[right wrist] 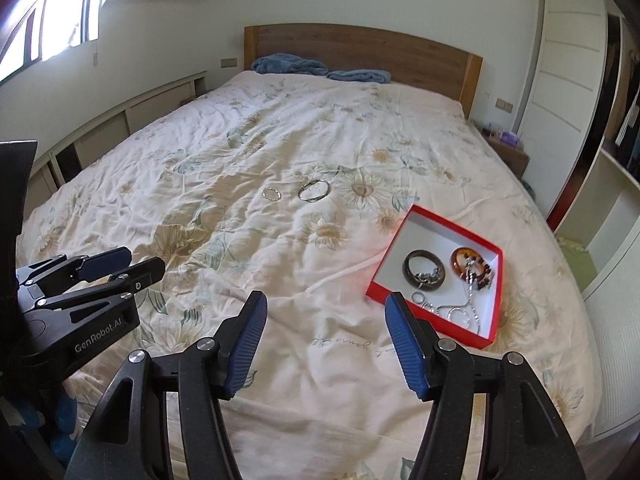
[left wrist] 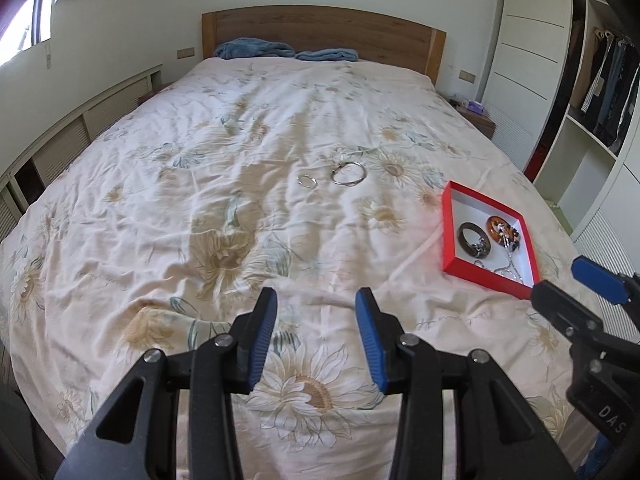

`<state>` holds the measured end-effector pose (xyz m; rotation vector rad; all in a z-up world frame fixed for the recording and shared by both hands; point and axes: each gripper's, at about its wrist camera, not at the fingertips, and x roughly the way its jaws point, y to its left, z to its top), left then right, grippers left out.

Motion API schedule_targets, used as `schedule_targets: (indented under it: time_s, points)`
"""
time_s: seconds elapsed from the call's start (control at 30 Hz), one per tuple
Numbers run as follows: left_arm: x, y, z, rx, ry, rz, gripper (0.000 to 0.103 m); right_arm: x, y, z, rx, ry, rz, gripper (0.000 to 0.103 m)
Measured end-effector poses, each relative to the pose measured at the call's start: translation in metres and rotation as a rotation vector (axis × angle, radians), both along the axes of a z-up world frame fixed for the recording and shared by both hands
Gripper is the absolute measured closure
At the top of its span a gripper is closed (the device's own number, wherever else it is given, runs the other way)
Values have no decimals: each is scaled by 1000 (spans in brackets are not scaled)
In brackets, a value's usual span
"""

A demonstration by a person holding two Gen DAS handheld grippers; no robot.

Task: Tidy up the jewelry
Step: 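Withdraw both tools from the box and move toward the hoop and bangle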

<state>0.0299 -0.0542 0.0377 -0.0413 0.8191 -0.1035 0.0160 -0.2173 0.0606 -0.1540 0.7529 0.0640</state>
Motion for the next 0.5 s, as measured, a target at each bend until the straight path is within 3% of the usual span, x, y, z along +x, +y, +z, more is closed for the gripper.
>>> schedule_targets:
  time_s: [0.5]
  points:
    - [-40,4,32,10,-86,17,64,-44,10,33,-54,-112,16,34]
